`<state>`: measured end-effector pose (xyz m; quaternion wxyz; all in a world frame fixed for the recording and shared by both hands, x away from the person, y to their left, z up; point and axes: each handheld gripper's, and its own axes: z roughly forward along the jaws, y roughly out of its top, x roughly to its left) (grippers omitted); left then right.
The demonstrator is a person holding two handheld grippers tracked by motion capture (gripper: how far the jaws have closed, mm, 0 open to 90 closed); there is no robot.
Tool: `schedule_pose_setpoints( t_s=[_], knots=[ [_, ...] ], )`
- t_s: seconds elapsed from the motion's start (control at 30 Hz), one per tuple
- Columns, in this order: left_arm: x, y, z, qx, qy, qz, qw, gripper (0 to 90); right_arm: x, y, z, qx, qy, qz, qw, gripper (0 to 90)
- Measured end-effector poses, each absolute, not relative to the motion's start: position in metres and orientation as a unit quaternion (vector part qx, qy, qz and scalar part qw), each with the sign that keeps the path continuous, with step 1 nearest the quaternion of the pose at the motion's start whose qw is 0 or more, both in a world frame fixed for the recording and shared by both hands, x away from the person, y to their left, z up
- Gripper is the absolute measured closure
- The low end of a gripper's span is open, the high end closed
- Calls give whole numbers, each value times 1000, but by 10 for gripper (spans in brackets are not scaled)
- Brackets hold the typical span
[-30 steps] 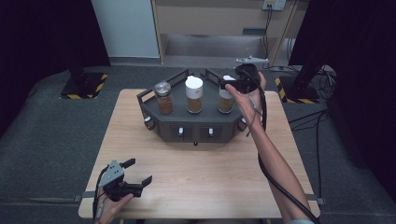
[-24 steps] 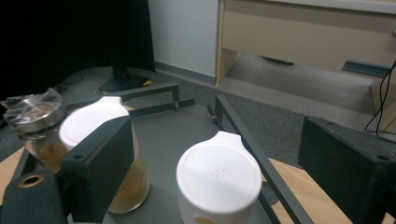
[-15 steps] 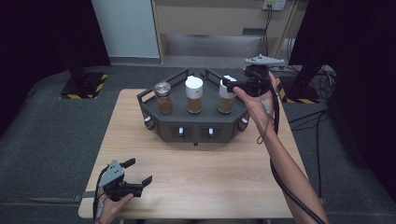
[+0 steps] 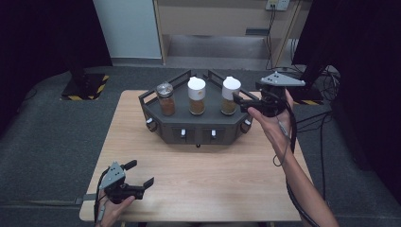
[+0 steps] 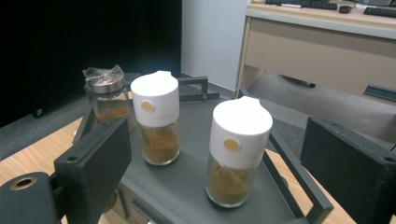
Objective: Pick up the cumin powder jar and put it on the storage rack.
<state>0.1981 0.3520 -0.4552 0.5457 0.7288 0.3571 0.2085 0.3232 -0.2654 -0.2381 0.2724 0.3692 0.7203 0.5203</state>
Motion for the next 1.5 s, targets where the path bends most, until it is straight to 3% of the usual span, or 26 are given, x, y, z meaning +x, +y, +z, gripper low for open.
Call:
schedule_pose_setpoints(
  t_s=[0.6,1.5],
  knots=[
    [196,357,-458,718,357,210,559,17,262,-295,-278,324,720,543,287,63],
    [194,355,-457,721,355,213,556,16,191,-333,-341,318,741,530,263,65]
  ],
)
